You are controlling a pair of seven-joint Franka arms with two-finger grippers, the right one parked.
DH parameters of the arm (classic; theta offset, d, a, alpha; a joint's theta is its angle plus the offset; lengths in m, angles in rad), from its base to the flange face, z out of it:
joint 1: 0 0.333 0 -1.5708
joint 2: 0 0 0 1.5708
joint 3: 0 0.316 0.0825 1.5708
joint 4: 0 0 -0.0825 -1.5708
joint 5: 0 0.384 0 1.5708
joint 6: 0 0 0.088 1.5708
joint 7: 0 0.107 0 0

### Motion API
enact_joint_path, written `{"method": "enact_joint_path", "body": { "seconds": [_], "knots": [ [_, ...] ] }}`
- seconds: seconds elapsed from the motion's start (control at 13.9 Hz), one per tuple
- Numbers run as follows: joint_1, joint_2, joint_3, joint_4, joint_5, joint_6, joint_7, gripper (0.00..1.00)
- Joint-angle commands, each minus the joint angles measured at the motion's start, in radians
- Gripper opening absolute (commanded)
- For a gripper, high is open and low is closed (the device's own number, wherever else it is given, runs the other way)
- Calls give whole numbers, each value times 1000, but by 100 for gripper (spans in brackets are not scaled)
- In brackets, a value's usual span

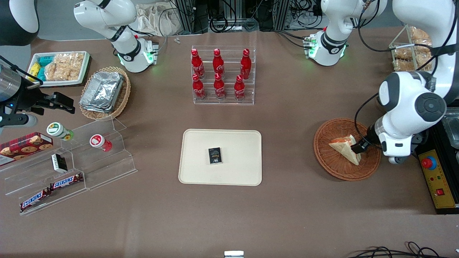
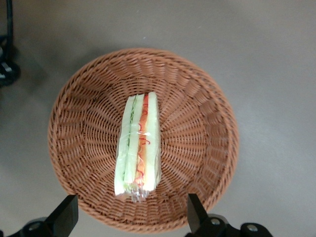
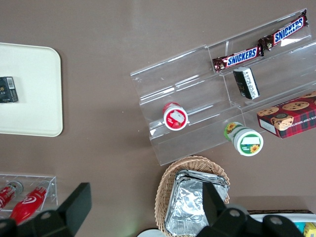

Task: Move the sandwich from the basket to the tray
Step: 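Close the left gripper on the sandwich and lift it from the basket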

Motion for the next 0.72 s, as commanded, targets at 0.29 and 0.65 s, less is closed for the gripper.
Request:
{"method": "enact_joint_path", "body": {
  "seconds": [0.29, 0.65],
  "knots": [
    [9, -9, 2, -175, -1, 198, -65, 99],
    [16, 49, 3, -177, -3, 233, -66, 99]
  ]
}}
